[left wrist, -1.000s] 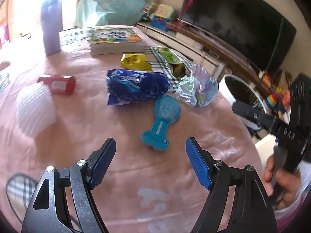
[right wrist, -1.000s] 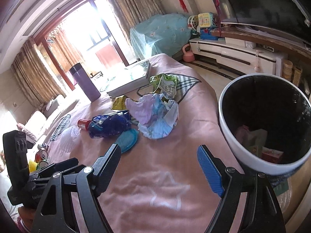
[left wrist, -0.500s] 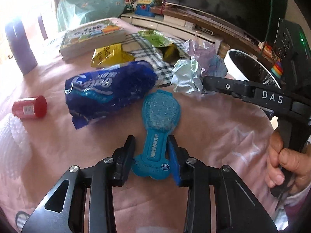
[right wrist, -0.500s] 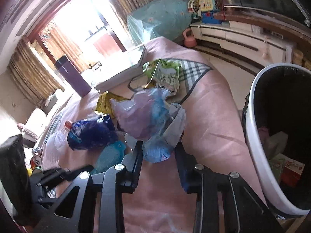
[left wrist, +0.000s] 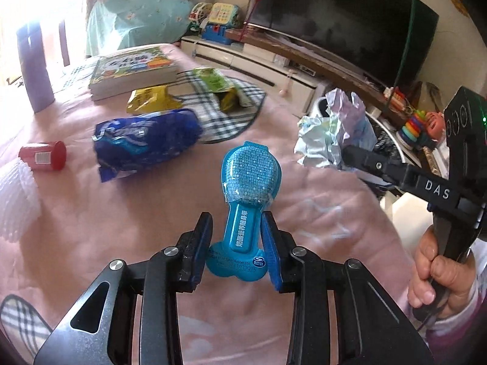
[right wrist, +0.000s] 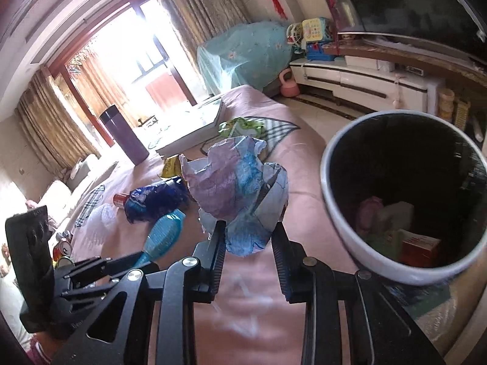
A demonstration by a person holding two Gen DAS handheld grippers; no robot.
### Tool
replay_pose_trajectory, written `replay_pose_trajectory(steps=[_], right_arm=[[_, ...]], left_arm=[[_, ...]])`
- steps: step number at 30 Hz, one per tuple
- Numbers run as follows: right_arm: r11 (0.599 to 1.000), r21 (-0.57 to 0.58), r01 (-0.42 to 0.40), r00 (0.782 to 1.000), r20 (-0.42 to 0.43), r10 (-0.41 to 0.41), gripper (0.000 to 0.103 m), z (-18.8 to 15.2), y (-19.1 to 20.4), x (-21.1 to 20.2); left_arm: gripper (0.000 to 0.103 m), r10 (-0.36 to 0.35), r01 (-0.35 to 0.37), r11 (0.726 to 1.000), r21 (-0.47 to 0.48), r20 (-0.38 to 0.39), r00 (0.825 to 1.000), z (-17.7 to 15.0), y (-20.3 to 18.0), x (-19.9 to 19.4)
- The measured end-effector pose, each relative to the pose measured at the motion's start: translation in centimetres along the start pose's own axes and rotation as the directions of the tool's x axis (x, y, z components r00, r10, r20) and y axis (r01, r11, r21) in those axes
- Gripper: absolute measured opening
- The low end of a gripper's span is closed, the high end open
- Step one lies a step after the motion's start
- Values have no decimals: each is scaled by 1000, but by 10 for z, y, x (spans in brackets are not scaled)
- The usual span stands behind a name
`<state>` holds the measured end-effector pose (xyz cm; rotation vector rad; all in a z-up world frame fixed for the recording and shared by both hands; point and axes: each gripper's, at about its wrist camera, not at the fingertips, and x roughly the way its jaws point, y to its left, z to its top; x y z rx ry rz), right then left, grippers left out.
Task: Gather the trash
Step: 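Grasp the blue brush with the left tool while the right grasps the crumpled plastic bag, then carry the brush and plastic bag over the trash bin and open both tools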
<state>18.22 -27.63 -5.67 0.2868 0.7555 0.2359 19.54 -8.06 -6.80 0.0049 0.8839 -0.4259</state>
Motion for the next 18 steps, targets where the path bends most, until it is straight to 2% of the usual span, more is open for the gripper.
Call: replay_pose_trajectory(steps=[8, 18], right_arm=[[998, 46, 47, 998, 40, -49, 30, -11, -28, -39], [992, 86, 94, 992, 81, -101, 30, -14, -58, -68]], left_arm=[[32, -49, 48, 998, 50, 3, 999, 3, -41, -1], [32, -80, 78, 991, 112, 12, 997, 17, -80, 2]])
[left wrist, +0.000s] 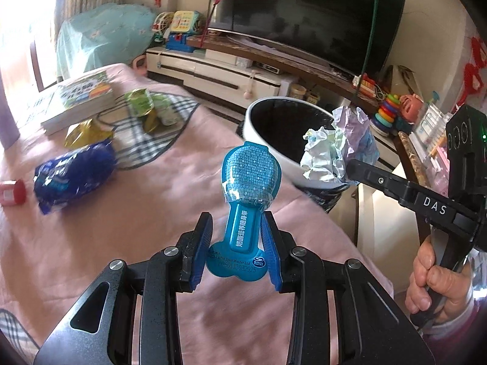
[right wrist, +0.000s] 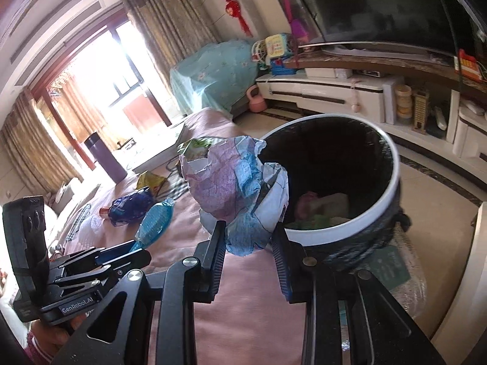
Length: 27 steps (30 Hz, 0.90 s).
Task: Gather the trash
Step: 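Carry the brush and plastic bag over the trash bin and open both tools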
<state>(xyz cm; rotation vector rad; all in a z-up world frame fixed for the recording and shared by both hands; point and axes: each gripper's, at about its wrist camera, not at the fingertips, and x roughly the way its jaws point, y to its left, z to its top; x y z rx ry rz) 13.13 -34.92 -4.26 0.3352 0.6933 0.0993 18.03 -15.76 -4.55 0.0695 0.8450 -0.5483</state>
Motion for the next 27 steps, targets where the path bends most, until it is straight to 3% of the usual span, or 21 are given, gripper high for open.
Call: replay_pose_trajectory(steps=[27], right_arm=[[994, 49, 96, 995, 33, -98, 31, 28, -56, -8]], left_arm=[[32, -15, 16, 997, 77, -10, 1000, 52, -48, 42]])
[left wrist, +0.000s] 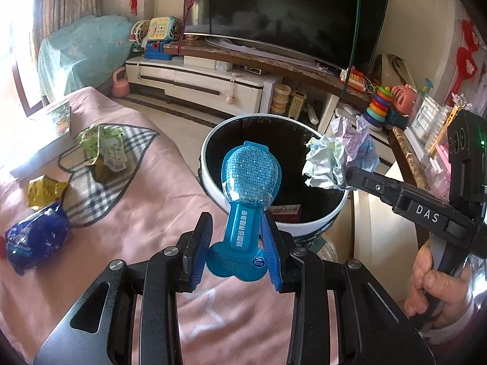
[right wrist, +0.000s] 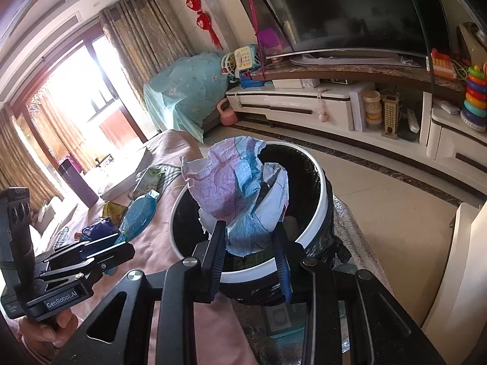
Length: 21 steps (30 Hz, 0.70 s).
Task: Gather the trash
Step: 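Carry the brush and plastic bag over the trash bin and open both tools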
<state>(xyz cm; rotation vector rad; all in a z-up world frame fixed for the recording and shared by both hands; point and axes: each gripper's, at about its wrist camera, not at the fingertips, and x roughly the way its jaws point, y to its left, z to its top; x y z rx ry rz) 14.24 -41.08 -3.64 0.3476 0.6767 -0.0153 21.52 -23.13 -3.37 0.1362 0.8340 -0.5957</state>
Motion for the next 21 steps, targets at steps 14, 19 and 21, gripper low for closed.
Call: replay_pose_trajectory(steps=[14, 19, 21], right_arm=[[999, -24, 28, 999, -43, -29, 31, 15, -6, 21], [999, -38, 34, 998, -55, -36, 31, 21, -7, 27], [998, -42, 41, 997, -61, -44, 31, 22, -8, 31]], left_arm=[[32, 1, -1, 1000, 10, -27, 1000, 18, -9, 25], [32, 2, -2, 1000, 10, -30, 1000, 21, -9, 29], [32, 2, -2, 1000, 9, -31, 1000, 23, -10, 31]])
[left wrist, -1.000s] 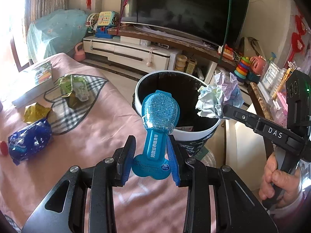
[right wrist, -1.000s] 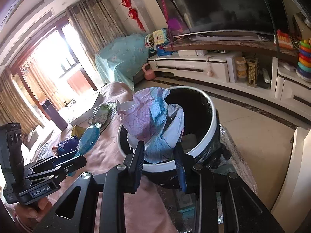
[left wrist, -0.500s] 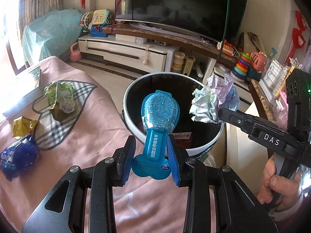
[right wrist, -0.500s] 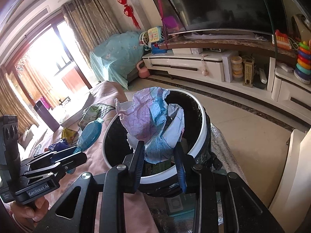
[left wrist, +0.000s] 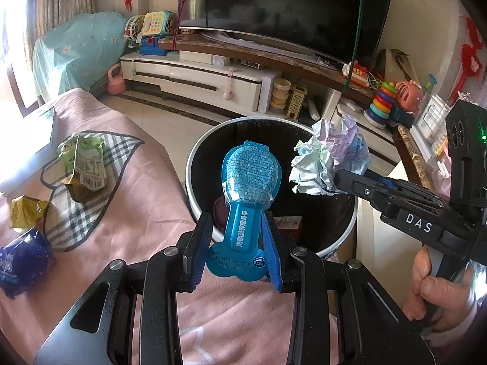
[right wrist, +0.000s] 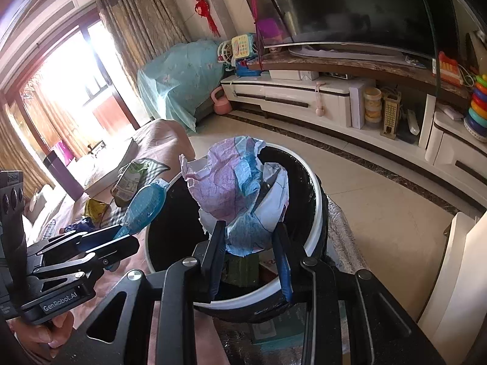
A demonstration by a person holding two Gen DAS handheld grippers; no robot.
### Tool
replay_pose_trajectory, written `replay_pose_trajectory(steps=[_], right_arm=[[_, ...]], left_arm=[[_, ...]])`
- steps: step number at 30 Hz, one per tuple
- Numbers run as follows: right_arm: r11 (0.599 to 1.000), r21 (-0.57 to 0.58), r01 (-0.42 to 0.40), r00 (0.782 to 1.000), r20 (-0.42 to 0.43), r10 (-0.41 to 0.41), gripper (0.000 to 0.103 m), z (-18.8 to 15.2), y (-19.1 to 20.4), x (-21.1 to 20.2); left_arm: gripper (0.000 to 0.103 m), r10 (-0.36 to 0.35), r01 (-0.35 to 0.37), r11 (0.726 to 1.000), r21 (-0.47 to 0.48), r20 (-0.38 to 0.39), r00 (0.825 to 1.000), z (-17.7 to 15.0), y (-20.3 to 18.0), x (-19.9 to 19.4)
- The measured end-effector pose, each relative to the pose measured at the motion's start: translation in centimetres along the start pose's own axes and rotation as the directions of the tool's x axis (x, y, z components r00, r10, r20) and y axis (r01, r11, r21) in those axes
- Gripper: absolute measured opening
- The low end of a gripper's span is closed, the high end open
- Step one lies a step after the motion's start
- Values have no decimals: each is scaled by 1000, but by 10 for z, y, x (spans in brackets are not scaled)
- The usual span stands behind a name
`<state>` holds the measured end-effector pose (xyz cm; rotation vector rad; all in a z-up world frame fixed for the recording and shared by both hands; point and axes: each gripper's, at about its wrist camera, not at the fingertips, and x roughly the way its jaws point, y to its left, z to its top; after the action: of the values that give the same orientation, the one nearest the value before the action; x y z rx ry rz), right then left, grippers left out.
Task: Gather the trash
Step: 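Carry the brush and plastic bag over the trash bin and open both tools, then move both tools back over the table toward the mesh ball and blue bag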
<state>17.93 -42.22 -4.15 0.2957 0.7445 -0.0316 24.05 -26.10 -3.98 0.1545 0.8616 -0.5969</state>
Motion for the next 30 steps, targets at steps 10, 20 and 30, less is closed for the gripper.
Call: replay_pose_trajectory(steps=[10, 20, 30], right_arm=[[1000, -8, 16, 1000, -7, -16, 31, 5, -3, 6], [1000, 28, 9, 1000, 0, -9, 61, 2, -7, 6], [996, 21, -86, 995, 60, 85, 79, -24, 33, -19]], left_arm=[[34, 3, -3, 1000, -10, -20, 1000, 6, -1, 12], [71, -1, 1, 998, -58, 6, 1000, -6, 11, -5], [75, 20, -22, 981, -191, -11, 1000, -70, 56, -40]])
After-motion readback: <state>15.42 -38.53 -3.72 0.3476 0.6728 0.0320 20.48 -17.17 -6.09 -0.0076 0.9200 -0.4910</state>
